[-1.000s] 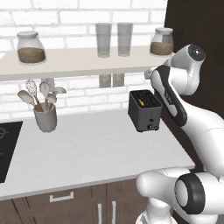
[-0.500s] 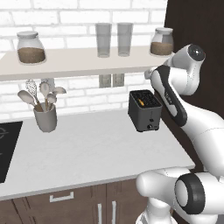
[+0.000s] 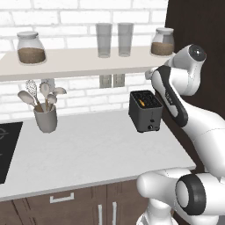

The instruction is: Start the toaster. Once the lever pops up, take the bread to the plate on the dining counter.

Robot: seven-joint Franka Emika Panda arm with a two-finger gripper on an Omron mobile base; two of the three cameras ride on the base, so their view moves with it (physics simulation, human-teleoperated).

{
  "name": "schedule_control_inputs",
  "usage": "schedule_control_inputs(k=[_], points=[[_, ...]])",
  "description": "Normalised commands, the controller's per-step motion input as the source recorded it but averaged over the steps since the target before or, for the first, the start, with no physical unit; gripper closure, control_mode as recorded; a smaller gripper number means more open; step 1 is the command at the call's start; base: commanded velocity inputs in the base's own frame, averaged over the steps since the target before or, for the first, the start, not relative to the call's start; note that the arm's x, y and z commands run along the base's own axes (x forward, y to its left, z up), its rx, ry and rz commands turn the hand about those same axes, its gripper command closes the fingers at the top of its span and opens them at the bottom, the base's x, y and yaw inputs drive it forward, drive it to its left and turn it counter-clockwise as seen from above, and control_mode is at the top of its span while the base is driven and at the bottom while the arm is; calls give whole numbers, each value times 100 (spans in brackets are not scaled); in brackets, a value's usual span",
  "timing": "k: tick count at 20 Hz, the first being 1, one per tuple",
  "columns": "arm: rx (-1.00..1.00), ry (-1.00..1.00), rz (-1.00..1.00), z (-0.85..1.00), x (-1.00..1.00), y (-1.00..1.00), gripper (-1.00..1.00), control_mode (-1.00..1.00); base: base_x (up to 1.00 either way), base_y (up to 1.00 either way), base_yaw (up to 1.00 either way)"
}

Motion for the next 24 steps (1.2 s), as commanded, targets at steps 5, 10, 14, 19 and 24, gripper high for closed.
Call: schedule_control_inputs(k=[5,10,14,19,24], points=[[0,0,0,0,0,0,-100,-100,0,0,0],[0,0,0,0,0,0,-100,-100,0,0,0],[0,0,0,0,0,0,-100,-100,0,0,0],[0,0,0,0,0,0,-100,-100,0,0,0],[0,0,0,0,0,0,-100,-100,0,0,0]])
